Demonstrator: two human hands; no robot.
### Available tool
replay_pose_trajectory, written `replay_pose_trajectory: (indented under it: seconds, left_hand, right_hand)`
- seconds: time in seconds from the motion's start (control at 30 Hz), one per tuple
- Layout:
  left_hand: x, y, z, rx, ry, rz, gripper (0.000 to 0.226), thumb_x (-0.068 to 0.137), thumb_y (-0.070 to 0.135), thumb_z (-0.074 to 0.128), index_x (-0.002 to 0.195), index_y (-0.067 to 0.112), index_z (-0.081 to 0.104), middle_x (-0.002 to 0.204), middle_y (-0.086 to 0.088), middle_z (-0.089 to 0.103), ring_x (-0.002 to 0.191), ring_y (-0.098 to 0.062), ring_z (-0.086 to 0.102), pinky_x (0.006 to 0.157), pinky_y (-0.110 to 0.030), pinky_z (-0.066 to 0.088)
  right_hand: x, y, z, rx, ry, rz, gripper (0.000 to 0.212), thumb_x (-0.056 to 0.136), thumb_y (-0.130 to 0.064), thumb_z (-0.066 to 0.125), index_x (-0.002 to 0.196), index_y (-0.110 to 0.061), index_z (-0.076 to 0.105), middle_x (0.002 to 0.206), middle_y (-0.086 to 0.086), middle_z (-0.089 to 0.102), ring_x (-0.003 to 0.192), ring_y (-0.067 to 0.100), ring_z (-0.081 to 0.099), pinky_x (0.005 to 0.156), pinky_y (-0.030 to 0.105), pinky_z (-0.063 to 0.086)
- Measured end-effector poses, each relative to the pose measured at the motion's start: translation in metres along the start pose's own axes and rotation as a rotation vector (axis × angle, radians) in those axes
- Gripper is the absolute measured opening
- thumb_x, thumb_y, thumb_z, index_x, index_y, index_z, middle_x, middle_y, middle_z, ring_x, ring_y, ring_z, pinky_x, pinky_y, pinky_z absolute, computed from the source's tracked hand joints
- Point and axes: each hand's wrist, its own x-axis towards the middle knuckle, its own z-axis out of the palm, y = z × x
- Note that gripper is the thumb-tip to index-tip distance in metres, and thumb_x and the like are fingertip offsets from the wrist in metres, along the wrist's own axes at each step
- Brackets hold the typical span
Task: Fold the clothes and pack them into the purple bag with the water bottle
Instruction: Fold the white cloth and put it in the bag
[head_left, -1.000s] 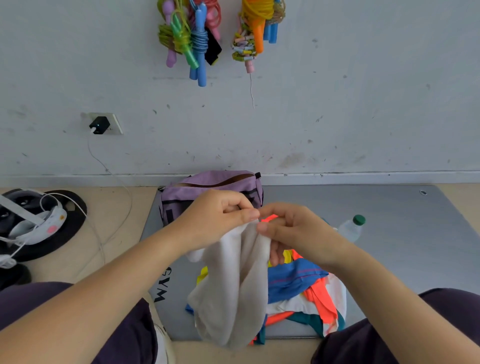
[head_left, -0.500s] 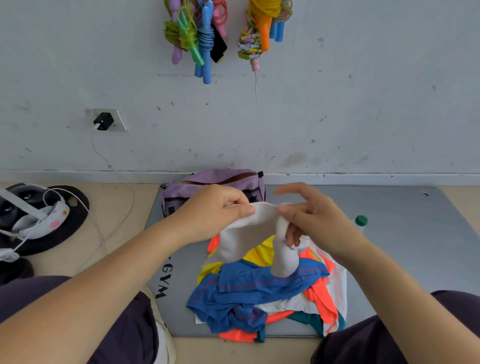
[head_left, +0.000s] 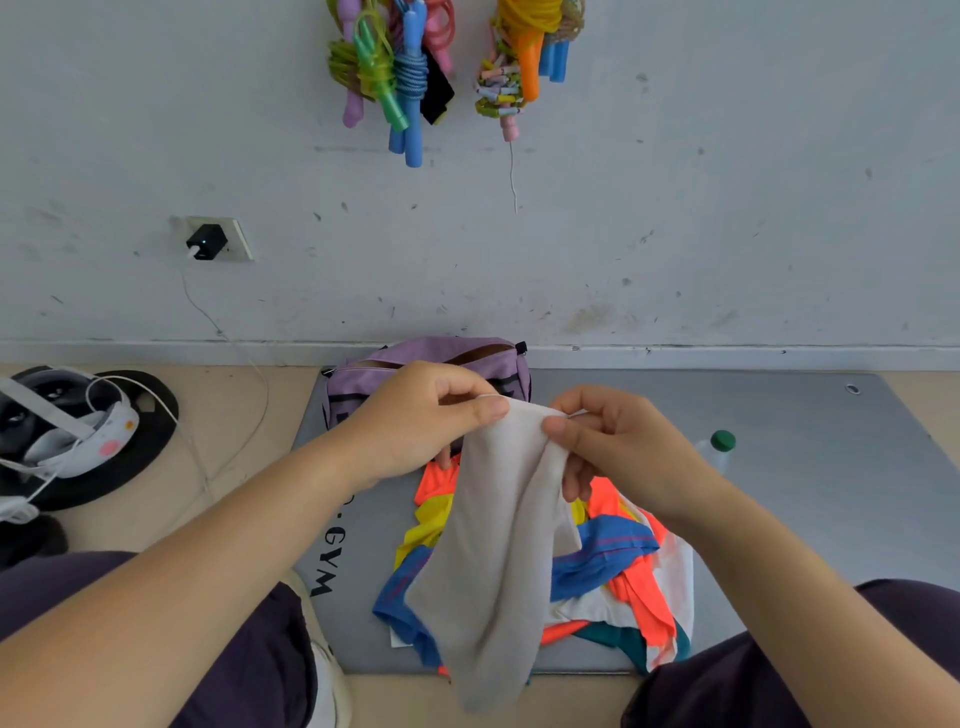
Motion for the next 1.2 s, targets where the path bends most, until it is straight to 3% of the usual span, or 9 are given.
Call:
replay_pose_trajectory:
  seconds: [0.17, 0.33, 0.47, 0.7, 0.8, 0.87, 1.0, 1.13, 1.2]
  left_hand:
    - [-0.001, 0.003, -0.001, -0.208, -0.045, -0.114, 0.011, 0.085, 0.022, 0.074, 0.074, 0.018, 0.073, 0.068, -0.005, 0.069, 0.058, -0.013, 0.062, 0.05, -0.024, 0.052]
    - [0.0, 0.002, 0.0, -0.295, -0.05, -0.121, 0.01, 0.089, 0.017, 0.069, 0.08, 0.015, 0.074, 0.072, -0.003, 0.071, 0.067, -0.014, 0.067, 0.058, -0.026, 0.057]
    - [0.003, -0.002, -0.001, -0.356, 0.085, -0.183, 0.009, 0.087, 0.016, 0.072, 0.079, 0.012, 0.073, 0.077, -0.004, 0.072, 0.069, -0.02, 0.071, 0.067, -0.03, 0.061]
    - [0.005, -0.003, 0.002, -0.436, 0.108, -0.218, 0.009, 0.09, 0.013, 0.068, 0.086, 0.005, 0.072, 0.09, -0.014, 0.072, 0.08, -0.021, 0.072, 0.073, -0.031, 0.06]
    - [0.004, -0.001, 0.005, -0.446, 0.079, -0.214, 0.009, 0.091, 0.01, 0.065, 0.089, 0.003, 0.071, 0.086, -0.009, 0.073, 0.079, -0.017, 0.071, 0.072, -0.026, 0.059]
    - [0.003, 0.0, 0.006, -0.429, 0.062, -0.211, 0.009, 0.091, 0.01, 0.065, 0.09, 0.002, 0.071, 0.085, -0.006, 0.073, 0.08, -0.017, 0.072, 0.072, -0.026, 0.059]
    - [0.002, 0.001, 0.007, -0.394, 0.073, -0.235, 0.01, 0.089, 0.011, 0.068, 0.088, 0.002, 0.072, 0.088, -0.008, 0.072, 0.079, -0.019, 0.072, 0.076, -0.029, 0.06]
    - [0.002, 0.002, 0.01, -0.401, 0.065, -0.243, 0.009, 0.089, 0.011, 0.069, 0.085, 0.004, 0.07, 0.088, -0.012, 0.072, 0.079, -0.02, 0.071, 0.074, -0.028, 0.06]
    - [0.001, 0.004, 0.013, -0.43, 0.027, -0.24, 0.008, 0.088, 0.012, 0.068, 0.086, 0.005, 0.07, 0.09, -0.014, 0.073, 0.081, -0.021, 0.071, 0.072, -0.027, 0.058]
  right_hand:
    - [0.0, 0.001, -0.001, -0.048, 0.034, -0.003, 0.01, 0.096, -0.007, 0.057, 0.086, -0.009, 0.061, 0.052, 0.011, 0.063, 0.042, 0.019, 0.057, 0.045, 0.025, 0.048]
    - [-0.001, -0.001, -0.003, -0.034, 0.073, -0.017, 0.003, 0.095, -0.007, 0.057, 0.093, -0.008, 0.059, 0.06, 0.018, 0.065, 0.045, 0.024, 0.059, 0.047, 0.03, 0.05]
    - [-0.006, -0.009, -0.006, 0.012, 0.071, -0.02, 0.005, 0.096, -0.008, 0.057, 0.101, -0.009, 0.056, 0.061, 0.02, 0.066, 0.051, 0.028, 0.063, 0.05, 0.03, 0.051]
    - [-0.016, -0.026, 0.0, 0.215, -0.171, -0.045, 0.026, 0.086, -0.008, 0.061, 0.109, 0.004, 0.056, 0.099, 0.02, 0.073, 0.097, 0.031, 0.071, 0.079, 0.033, 0.059]
    - [-0.015, -0.025, 0.003, 0.04, -0.065, -0.062, 0.003, 0.092, -0.001, 0.059, 0.092, -0.002, 0.062, 0.079, 0.015, 0.074, 0.071, 0.025, 0.071, 0.065, 0.029, 0.057]
    - [-0.014, -0.022, 0.005, -0.15, 0.019, -0.078, 0.013, 0.09, -0.003, 0.064, 0.08, -0.011, 0.066, 0.067, 0.004, 0.07, 0.058, 0.016, 0.063, 0.061, 0.025, 0.052]
    - [-0.018, -0.023, 0.005, -0.591, 0.089, -0.239, 0.015, 0.085, -0.014, 0.072, 0.076, -0.024, 0.066, 0.084, -0.008, 0.062, 0.078, 0.006, 0.058, 0.073, 0.013, 0.042]
    - [-0.028, -0.03, 0.012, -0.274, -0.19, -0.168, 0.008, 0.087, -0.02, 0.069, 0.082, -0.016, 0.065, 0.082, 0.0, 0.068, 0.079, 0.008, 0.063, 0.076, 0.023, 0.048]
    - [-0.03, -0.033, 0.02, -0.115, -0.207, -0.17, 0.008, 0.083, -0.022, 0.071, 0.079, -0.018, 0.066, 0.078, 0.005, 0.068, 0.075, 0.011, 0.062, 0.071, 0.026, 0.05]
